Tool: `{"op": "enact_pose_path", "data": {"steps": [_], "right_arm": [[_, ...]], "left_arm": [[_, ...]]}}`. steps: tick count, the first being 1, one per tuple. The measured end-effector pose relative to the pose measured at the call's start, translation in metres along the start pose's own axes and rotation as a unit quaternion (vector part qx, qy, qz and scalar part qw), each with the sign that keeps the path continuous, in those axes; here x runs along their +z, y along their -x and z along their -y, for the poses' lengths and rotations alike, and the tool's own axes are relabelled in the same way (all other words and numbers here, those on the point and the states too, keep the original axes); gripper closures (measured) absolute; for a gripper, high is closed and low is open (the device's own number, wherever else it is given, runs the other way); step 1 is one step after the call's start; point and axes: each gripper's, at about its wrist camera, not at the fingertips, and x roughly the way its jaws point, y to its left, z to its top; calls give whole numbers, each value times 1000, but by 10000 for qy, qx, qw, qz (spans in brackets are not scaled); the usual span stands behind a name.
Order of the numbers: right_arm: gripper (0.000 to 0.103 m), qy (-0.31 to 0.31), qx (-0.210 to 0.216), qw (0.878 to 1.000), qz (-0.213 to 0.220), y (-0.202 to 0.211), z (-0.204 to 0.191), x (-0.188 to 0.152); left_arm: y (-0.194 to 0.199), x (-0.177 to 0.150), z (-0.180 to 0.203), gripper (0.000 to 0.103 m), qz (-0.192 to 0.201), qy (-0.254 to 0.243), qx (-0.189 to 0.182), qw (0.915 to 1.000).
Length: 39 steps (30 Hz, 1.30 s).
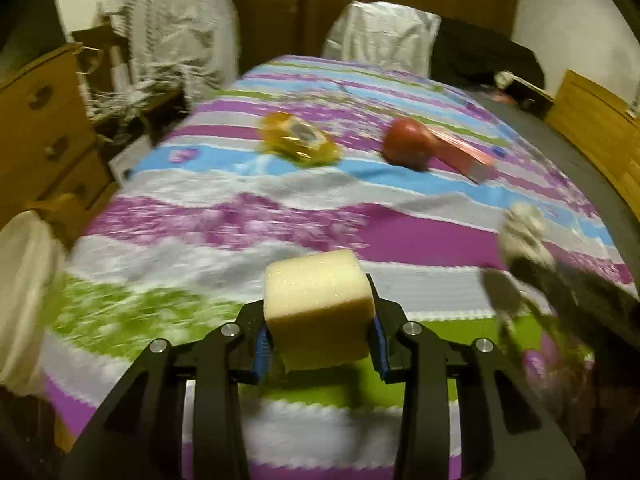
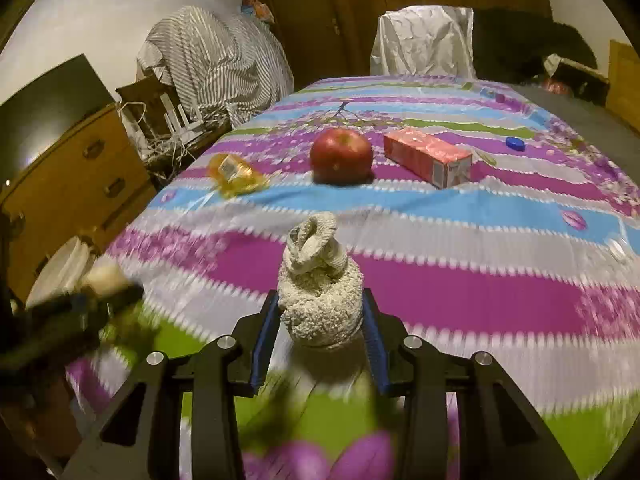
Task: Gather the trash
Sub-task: 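Grasp the beige knitted bundle with the right tool while the left tool grasps the cream foam block, then carry the knitted bundle and foam block in both tools over the white bucket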
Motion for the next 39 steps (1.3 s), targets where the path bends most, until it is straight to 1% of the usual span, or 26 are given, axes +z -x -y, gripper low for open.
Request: {"op": "enact_pose_path", "data": {"steps": [3,5,8,10,13,17,21,25,28,34,35,39], "right_arm": [[61,10,-140,9999,80,19,-18,-21],[61,115,-351,9992,156,29,-31,-32],[61,117,-422,9989,173,38,-39,-41],[61,87,-440,9988,203,46,-44,-44],[61,116,-460,9984,304,57,-51,-43],[61,200,-532,9964,622,78,-66,-36],[61,228,-483,9953,809,88,-81,-26],[61,322,-246,9952,886,89,-106,-11],[61,586,-39,9936,966,87,-138,6],[61,1213,630,9855,1009,74,-223,54],[61,1364,772,9826,993,68,-244,63],[61,1729,1084,9748,900,51,-303,89]], "left_arm": [[15,-2,-11,66,184,18,403,9990],[23,-3,-17,66,259,28,556,9981],[35,-6,-22,66,401,-6,768,9962],[43,-8,-24,66,482,-29,836,9953],[51,-11,-26,66,549,-19,842,9949],[62,-10,-32,66,690,31,874,9938],[75,-7,-42,65,868,90,973,9914],[88,1,-64,64,1040,234,1131,9878],[96,11,-89,64,1138,369,1307,9842],[121,31,-154,64,1361,618,1761,9730],[125,34,-167,64,1392,668,1864,9703],[138,43,-219,64,1412,856,2191,9616]]}}
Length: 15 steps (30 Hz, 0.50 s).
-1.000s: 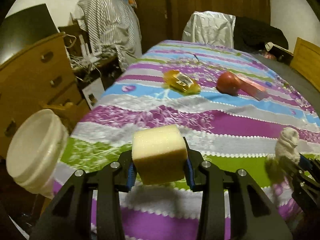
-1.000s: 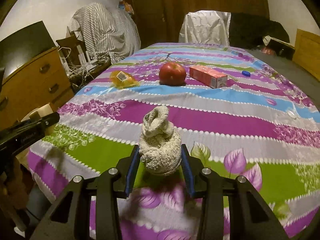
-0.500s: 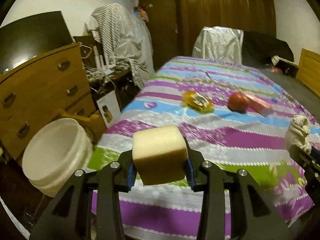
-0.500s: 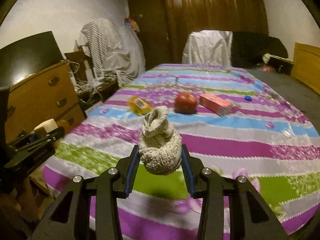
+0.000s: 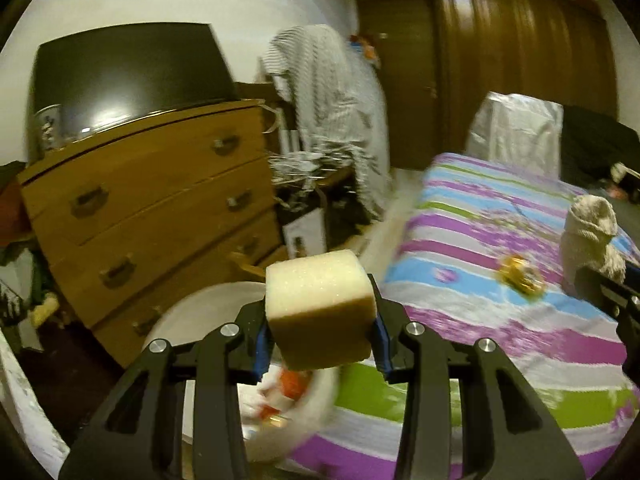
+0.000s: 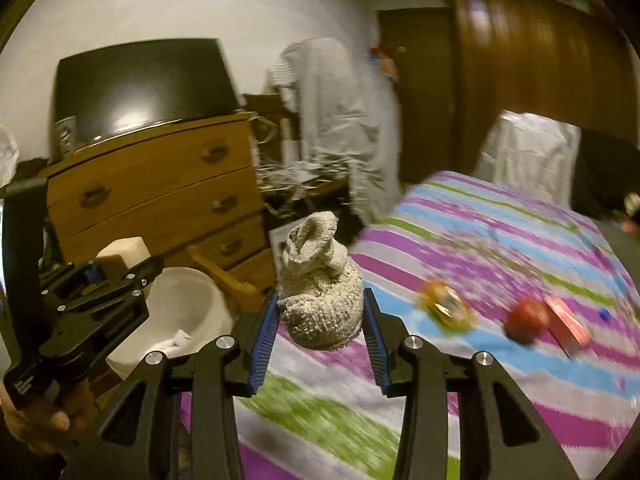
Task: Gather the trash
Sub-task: 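Carry the knitted bundle and foam block in both tools over the white bucket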
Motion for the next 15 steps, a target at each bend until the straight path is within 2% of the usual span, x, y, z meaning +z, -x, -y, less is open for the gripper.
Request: {"op": "enact_pose_path", "data": {"steps": [6,12,15], "right_arm": [[61,182,596,9977,-268,-53,-58,46],[61,336,1057,9911,-735,-107,-112,65],[61,318,1257,9870,-948,-128,-133,66]], "left_arm": [[-22,15,-61,64,-78,77,513,9986],[-39,17,-102,64,-231,123,791,9965],[-46,14,-116,64,-331,151,818,9960]]}}
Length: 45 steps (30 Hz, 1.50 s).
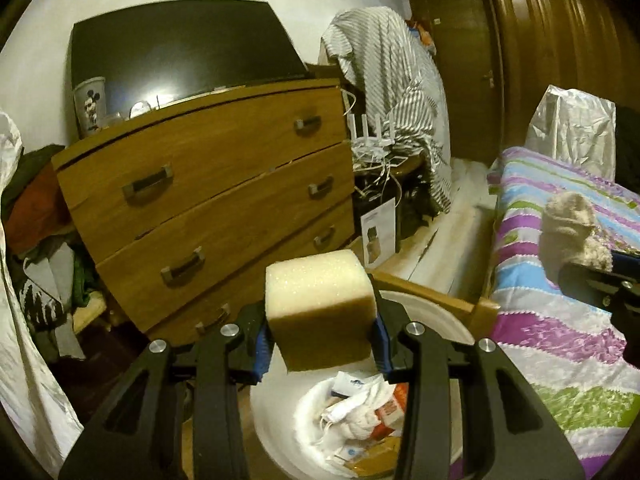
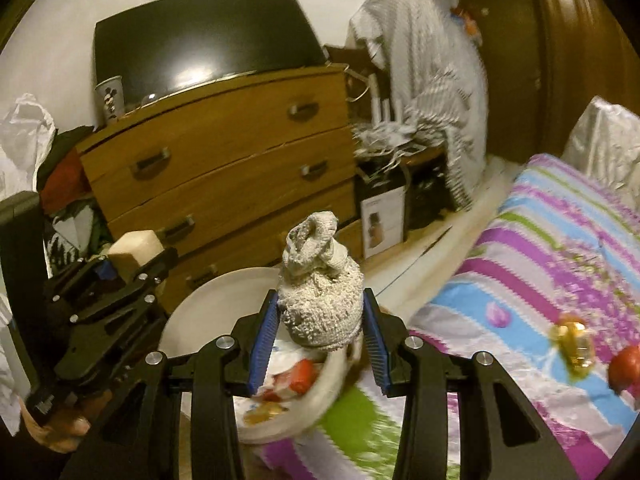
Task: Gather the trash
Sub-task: 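Carry the knitted bundle and foam block in both tools over the white bucket, then open both tools to drop the foam block and knitted bundle into the bucket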
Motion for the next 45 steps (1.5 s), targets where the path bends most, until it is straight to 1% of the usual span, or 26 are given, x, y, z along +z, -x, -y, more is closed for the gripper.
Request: {"op": "enact_pose_path", "data": {"steps": [7,10,16,22,31,33,34,35,36,37,38,39,45], "right_arm": [[61,247,216,9992,-245,-37,-36,13],[61,343,253,9984,-373,-47,-45,11],[61,506,276,9964,-618,-65,-53,9],[61,632,311,9951,-700,-70,-61,9],[61,710,350,9940,-754,-73,-57,10],[60,748,406,9931,-810,-76,-58,11],[56,781,443,9923,-857,-78,-58,11],[44,826,441,9917,-880,-79,-59,10],[38,835,378,9921,-860,-80,-59,10],[35,834,336,9926,-813,-79,-59,11],[35,830,357,9930,-766,-78,-57,10],[35,822,352,9931,-765,-79,-55,10],[35,716,287,9939,-789,-83,-43,5]], "left_arm": [[-21,-8,-15,64,-184,31,51,9998],[-27,-11,-19,64,-237,34,53,9997],[-33,-14,-27,64,-315,36,60,9995],[-38,-17,-32,64,-380,66,25,9993],[-44,-19,-34,64,-434,45,11,9990],[-45,-20,-34,64,-451,41,0,9990],[-47,-20,-33,64,-455,29,-18,9990],[-48,-21,-32,64,-463,7,-47,9989],[-49,-21,-31,60,-487,-21,-76,9988],[-52,-22,-30,55,-525,-52,-63,9986],[-53,-23,-29,43,-549,-78,-45,9985],[-54,-24,-29,37,-544,-92,-29,9985],[-58,-27,-26,36,-586,-80,25,9982]]}}
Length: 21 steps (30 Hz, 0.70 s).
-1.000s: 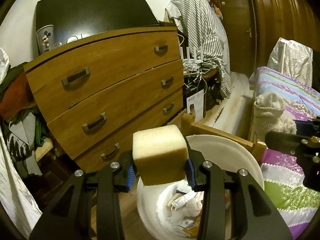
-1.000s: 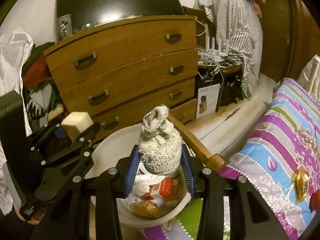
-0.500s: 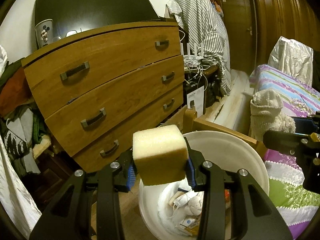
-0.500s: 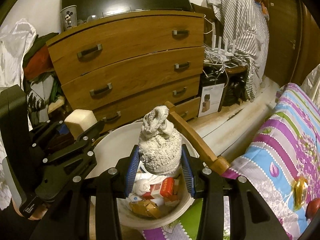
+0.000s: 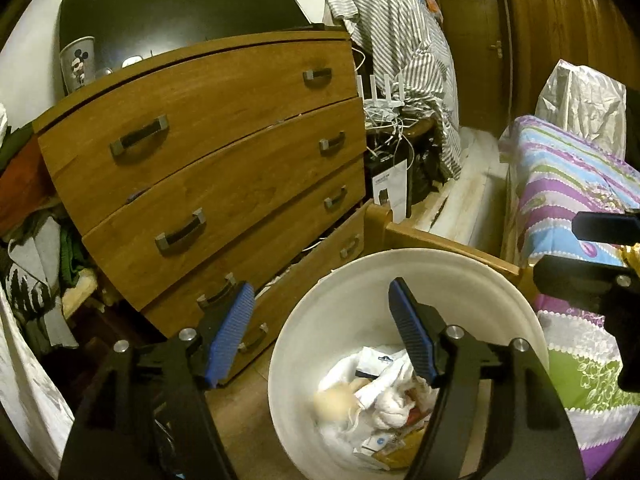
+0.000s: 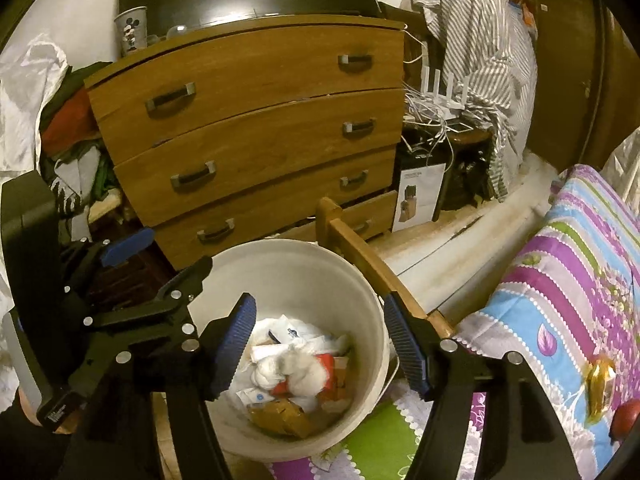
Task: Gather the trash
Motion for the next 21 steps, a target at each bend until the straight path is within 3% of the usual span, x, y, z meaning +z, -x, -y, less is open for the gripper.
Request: {"op": "enact_pose_path", "data": {"steps": [8,12,21], "right_arm": [[36,-38,-83,9999,62,3,4,-7],[36,-58,-236,9995,194,15,4,-15],[33,-321,-568,9956,670,60,6,-50]], "left_arm": [[4,-5,2,36,-50,12,20,10000],[15,-10,0,25,14,134,69,9999],[49,-28,9,19,223,344,116,9991]]}}
